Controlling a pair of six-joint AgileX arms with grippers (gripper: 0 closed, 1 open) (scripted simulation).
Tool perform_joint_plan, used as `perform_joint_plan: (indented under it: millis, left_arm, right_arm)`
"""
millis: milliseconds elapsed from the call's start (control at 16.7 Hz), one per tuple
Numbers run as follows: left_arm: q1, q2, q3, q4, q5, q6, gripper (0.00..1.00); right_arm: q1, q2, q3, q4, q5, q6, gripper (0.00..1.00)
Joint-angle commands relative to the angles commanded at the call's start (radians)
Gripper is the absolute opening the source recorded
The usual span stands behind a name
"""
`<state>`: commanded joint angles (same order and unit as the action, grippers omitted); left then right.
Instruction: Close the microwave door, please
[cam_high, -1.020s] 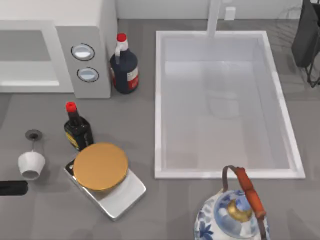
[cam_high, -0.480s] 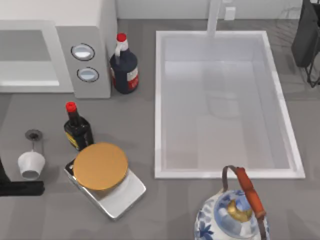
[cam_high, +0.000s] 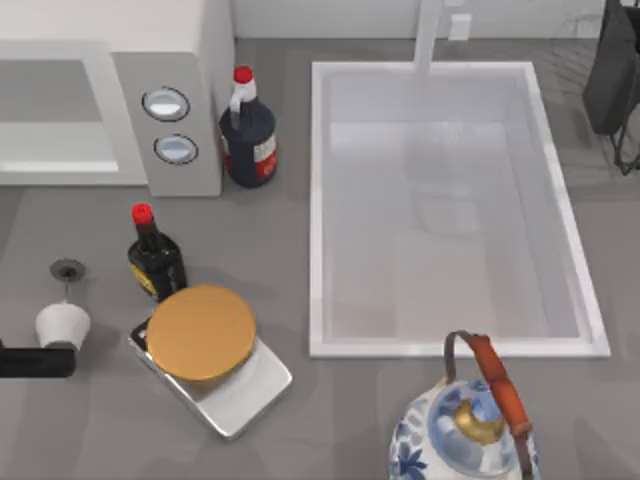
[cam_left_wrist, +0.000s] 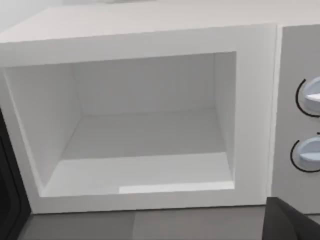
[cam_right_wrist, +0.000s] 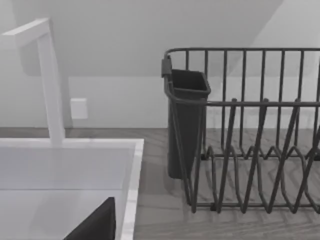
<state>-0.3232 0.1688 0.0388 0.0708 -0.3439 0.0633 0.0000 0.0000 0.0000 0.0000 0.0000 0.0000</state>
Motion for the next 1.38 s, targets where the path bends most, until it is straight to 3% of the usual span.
perform_joint_plan:
  millis: [300, 1020, 1200, 1380]
  left_arm:
    - [0.271, 0.303, 0.272, -0.166, 0.202, 0.188, 0.0]
    - [1.125, 1.308, 1.125, -0.688, 0.837, 0.727, 0.0]
    - [1.278, 1.486, 1.27, -0.779, 0.947, 0.812, 0.0]
    - [1.364, 1.583, 1.35, -0.831, 1.009, 0.857, 0.0]
  right_arm:
    - [0.0, 0.0, 0.0, 0.0, 0.0, 0.0, 1.0]
    - [0.0, 0.0, 0.0, 0.0, 0.0, 0.0, 1.0]
    - [0.0, 0.0, 0.0, 0.0, 0.0, 0.0, 1.0]
    - [0.0, 0.0, 0.0, 0.0, 0.0, 0.0, 1.0]
